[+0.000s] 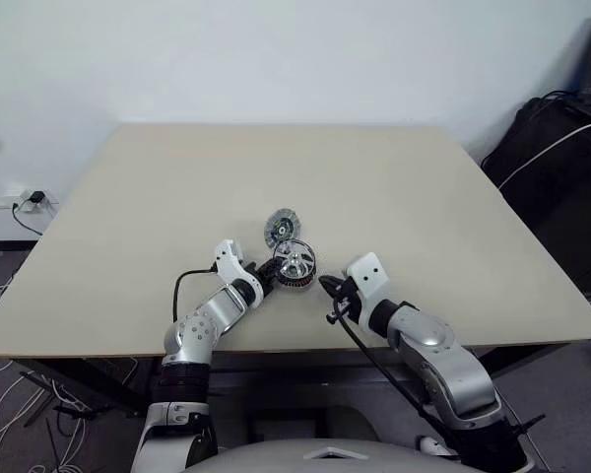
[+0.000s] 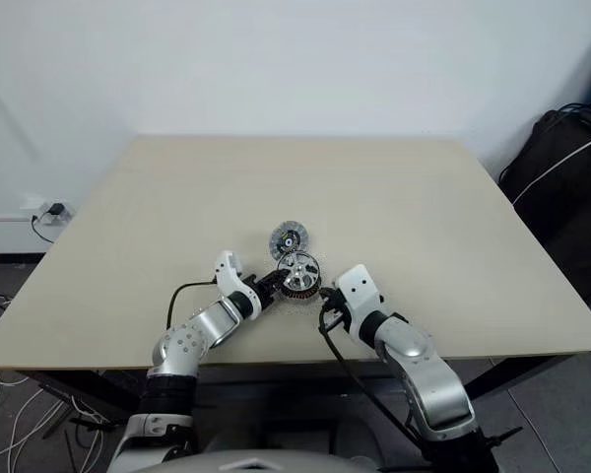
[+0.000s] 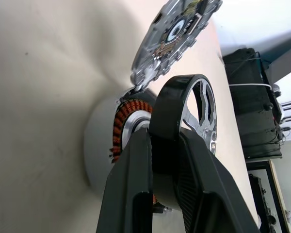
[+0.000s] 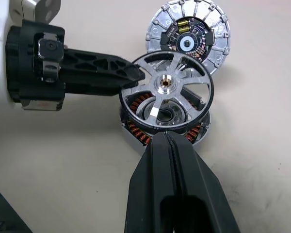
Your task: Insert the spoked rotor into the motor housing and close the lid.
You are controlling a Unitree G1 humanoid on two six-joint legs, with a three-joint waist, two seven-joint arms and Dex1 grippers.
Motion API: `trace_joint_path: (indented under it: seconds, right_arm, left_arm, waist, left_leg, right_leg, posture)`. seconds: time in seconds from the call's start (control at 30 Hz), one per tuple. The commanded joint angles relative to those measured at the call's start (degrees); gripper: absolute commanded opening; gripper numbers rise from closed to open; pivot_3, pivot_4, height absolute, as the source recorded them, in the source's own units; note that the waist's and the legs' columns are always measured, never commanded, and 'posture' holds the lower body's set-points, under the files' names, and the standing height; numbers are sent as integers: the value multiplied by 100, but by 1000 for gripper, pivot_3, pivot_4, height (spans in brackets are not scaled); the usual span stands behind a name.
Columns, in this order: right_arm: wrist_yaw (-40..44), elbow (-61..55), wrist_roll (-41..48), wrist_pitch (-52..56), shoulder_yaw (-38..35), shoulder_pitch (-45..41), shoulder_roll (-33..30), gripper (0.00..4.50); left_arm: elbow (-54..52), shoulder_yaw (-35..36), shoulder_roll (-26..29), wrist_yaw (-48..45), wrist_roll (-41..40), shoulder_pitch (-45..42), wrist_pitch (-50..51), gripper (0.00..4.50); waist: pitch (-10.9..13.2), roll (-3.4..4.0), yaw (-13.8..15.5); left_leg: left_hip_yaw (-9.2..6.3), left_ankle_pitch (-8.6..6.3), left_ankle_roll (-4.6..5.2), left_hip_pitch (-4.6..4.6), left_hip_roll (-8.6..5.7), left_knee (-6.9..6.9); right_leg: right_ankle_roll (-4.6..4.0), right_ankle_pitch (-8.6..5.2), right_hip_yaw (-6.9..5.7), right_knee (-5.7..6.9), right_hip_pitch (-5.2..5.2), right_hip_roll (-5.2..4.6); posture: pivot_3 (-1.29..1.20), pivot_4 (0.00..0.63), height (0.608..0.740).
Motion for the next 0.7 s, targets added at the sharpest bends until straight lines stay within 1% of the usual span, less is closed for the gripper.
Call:
trace_joint_path:
  seconds: [0.03,0.3,0.37,0.63,0.7]
  right_arm:
    - [-31,-219,40,-53,-38,-99,6,0]
    - [-53,-223,36,-56,-47,-99,4,0]
    - [-58,-223,35,-55,-49,-99,4,0]
    - [-57,-186,29,-61,-46,-137,7,0]
    - [-55,-178,31,-62,-41,-148,11,0]
  left_arm:
    - [-2,-133,-788,14,-108,135,48,358]
    - [44,-131,-809,13,-120,134,93,358]
    - [45,-120,-814,2,-128,131,97,1081]
    - [-130,-166,-708,14,-182,161,64,3608]
    - [-234,-152,-669,41,-200,190,66,3608]
  waist:
    - [0,0,-1]
    - [0,0,-1]
    - [0,0,-1]
    - [-5,-2,-1]
    - [-5,-2,-3]
  left_leg:
    - [0,0,0,0,0,0]
    - [0,2,-3,0,0,0]
    - [0,3,-4,0,0,0]
    - [0,2,-2,13,0,2]
    - [0,3,-3,17,0,3]
  right_leg:
    - [0,0,0,0,0,0]
    - [0,0,0,0,0,0]
    - [0,0,0,0,0,0]
    - [0,1,0,3,15,0]
    - [1,1,0,4,18,0]
  posture:
    - [0,0,740]
    - [0,0,740]
    - [0,0,740]
    - [0,0,740]
    - [0,0,740]
